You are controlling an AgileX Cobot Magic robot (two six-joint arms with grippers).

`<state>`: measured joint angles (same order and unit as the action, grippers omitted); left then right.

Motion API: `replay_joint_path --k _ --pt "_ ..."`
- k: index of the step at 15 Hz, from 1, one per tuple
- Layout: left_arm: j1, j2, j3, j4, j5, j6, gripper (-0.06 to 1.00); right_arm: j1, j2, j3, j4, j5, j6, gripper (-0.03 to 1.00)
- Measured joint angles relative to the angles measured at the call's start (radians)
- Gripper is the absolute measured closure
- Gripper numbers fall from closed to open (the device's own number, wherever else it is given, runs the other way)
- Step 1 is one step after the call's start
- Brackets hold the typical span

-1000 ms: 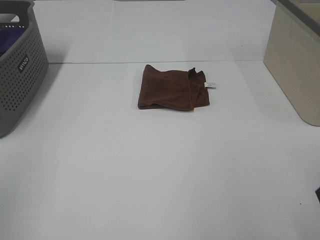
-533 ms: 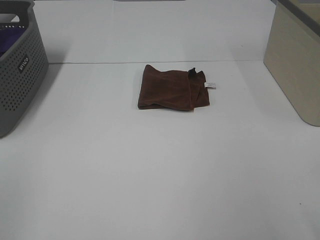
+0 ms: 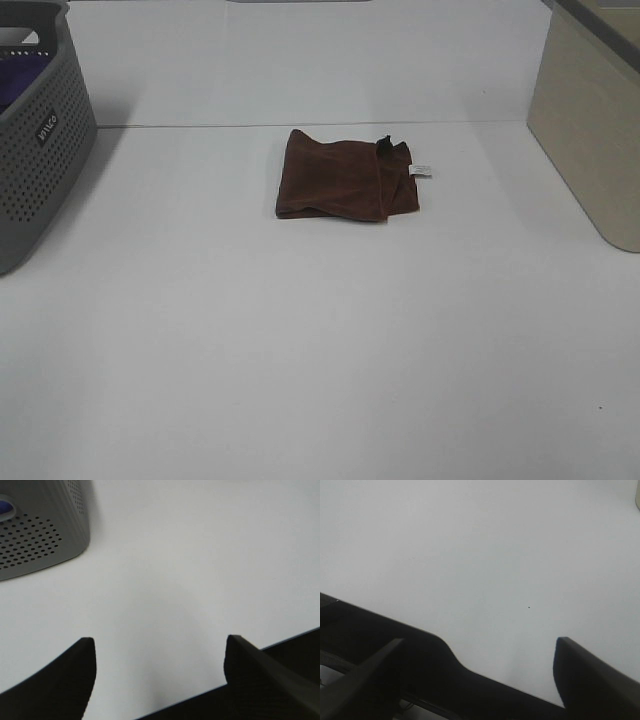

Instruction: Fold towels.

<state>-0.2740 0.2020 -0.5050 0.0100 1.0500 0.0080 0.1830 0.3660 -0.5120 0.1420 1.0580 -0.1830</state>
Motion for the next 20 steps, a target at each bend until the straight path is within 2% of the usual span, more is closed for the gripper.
replay_joint_path --k 8,10,11,12,14,17,20 --pt "0.008 0.0 0.0 -0.001 0.0 0.002 0.27 0.0 -0.001 0.0 0.0 0.003 0.0 0.2" --pt "0.114 -0.042 0.003 -0.001 -0.001 0.003 0.27 -0.073 -0.045 0.0 0.0 0.005 0.0 0.2" --pt "0.142 -0.06 0.005 -0.001 0.0 0.003 0.27 -0.093 -0.058 0.0 0.0 0.005 0.0 0.2" --pt "0.212 -0.118 0.006 -0.001 0.0 0.003 0.27 -0.155 -0.114 0.0 0.0 0.005 0.0 0.2" --pt "0.266 -0.176 0.006 -0.001 0.0 0.003 0.27 -0.179 -0.187 0.0 0.0 0.005 0.0 0.2" --pt "0.296 -0.206 0.006 -0.001 0.0 0.003 0.27 -0.185 -0.327 0.0 0.003 0.006 0.0 0.2" --pt "0.297 -0.207 0.006 0.0 0.0 0.003 0.27 -0.185 -0.37 0.0 0.009 0.007 0.0 0.2"
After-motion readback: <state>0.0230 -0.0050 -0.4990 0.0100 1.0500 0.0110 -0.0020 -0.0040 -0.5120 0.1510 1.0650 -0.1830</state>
